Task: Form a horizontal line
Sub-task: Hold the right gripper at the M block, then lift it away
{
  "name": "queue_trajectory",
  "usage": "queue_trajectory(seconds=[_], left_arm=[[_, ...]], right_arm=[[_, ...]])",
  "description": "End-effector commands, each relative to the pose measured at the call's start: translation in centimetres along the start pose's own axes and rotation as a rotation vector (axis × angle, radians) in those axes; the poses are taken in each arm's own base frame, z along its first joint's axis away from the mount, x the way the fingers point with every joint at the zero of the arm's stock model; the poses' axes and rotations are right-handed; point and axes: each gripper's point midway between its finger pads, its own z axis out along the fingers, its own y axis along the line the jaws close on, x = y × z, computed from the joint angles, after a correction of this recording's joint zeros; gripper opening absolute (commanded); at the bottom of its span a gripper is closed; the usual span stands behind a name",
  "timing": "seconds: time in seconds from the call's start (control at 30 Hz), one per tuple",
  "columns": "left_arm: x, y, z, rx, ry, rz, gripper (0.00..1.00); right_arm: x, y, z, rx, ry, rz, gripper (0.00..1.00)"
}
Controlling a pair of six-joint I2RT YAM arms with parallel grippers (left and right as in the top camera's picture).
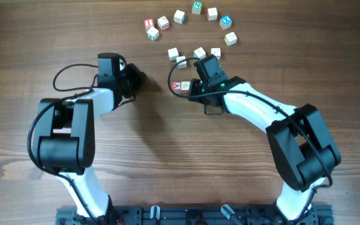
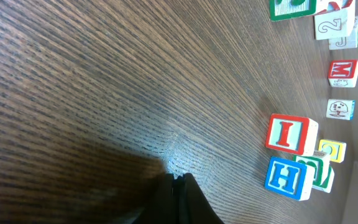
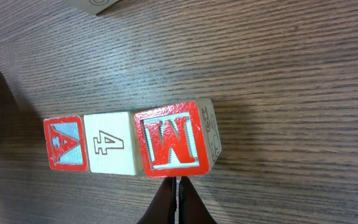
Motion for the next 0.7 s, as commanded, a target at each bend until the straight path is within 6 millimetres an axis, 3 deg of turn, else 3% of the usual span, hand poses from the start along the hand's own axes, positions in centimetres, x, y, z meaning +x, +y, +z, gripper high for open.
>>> queue_trajectory(seconds=[0.0,0.27,0.47,0.67], left_arm=[[-0.2,0.4,-0.4,-0.018,-0.015,0.019,0.04],[-0.2,0.4,-0.4,-0.018,-0.016,0.019,0.04],[-0.2,0.5,-0.4,-0.021,-0.018,0.019,0.04],[-0.2,0.5,-0.4,-0.021,-0.018,0.019,0.04]], right_arm=[[-0.2,0.8,-0.6,-0.019,-0.014,-0.015,0.04],[0.8,-0.6,-0.9,0.044,0.019,0.028,0.05],[0.3,-4.5,-3.4,0.258,-0.061,0.164,0.05],[-1.4,-5.1,-3.5,0.258,-0.117,0.188,0.05]])
